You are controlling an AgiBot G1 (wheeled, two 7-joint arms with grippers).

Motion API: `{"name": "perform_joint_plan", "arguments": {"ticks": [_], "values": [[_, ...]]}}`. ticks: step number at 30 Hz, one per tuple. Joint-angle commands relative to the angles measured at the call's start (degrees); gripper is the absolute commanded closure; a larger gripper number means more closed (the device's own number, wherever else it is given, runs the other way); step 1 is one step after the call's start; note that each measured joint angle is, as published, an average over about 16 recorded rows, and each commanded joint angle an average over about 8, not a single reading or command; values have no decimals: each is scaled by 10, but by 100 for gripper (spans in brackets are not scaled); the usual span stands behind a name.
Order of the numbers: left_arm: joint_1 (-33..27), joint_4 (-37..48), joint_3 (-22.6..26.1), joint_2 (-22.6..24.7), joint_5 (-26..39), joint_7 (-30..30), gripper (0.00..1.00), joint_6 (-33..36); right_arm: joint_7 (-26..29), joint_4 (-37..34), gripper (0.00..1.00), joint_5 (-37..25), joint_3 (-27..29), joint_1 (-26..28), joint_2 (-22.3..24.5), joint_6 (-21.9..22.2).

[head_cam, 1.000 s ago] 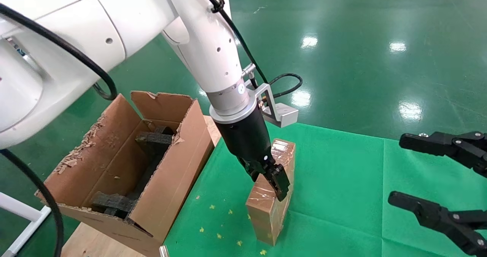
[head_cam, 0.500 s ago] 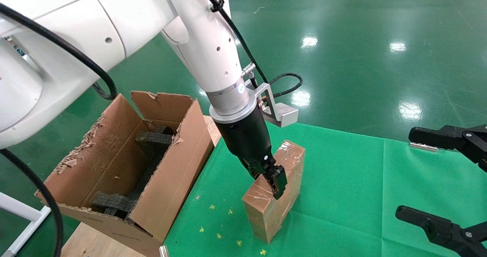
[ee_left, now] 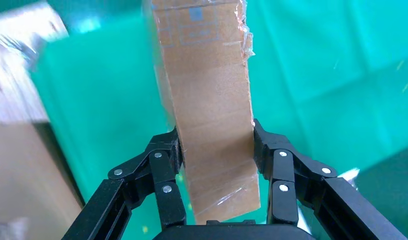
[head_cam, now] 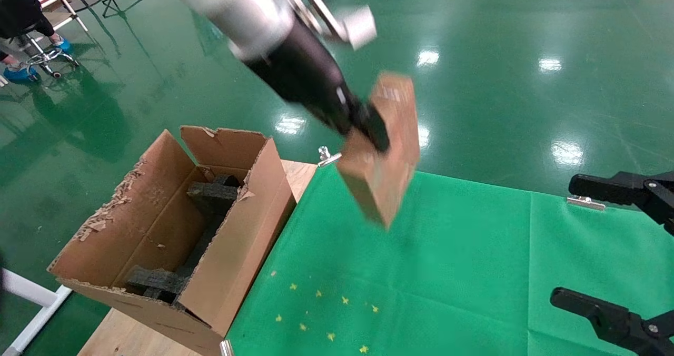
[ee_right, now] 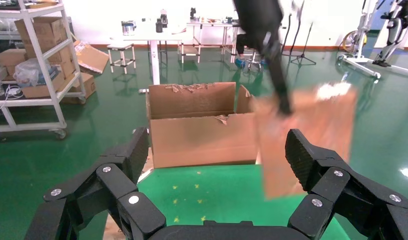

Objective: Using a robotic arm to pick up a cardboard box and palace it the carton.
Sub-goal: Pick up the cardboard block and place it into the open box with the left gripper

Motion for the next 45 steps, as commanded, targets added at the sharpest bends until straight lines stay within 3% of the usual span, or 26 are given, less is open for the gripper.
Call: {"name": "perform_joint_plan", "arguments": {"ticks": [1,10,17,29,45], "values": [[-22,19,-11,-15,-8,15,100,-1,0,0,0,0,0,0,0,0],[-104,96,8,-72,50,85,100,3,0,0,0,0,0,0,0,0],[-126,138,39,-125,104,133,100,5,0,0,0,0,0,0,0,0],[-97,203,68,-207,145,206,100,7,0,0,0,0,0,0,0,0],[-28,236,71,-257,141,331,100,30,0,0,0,0,0,0,0,0]]}}
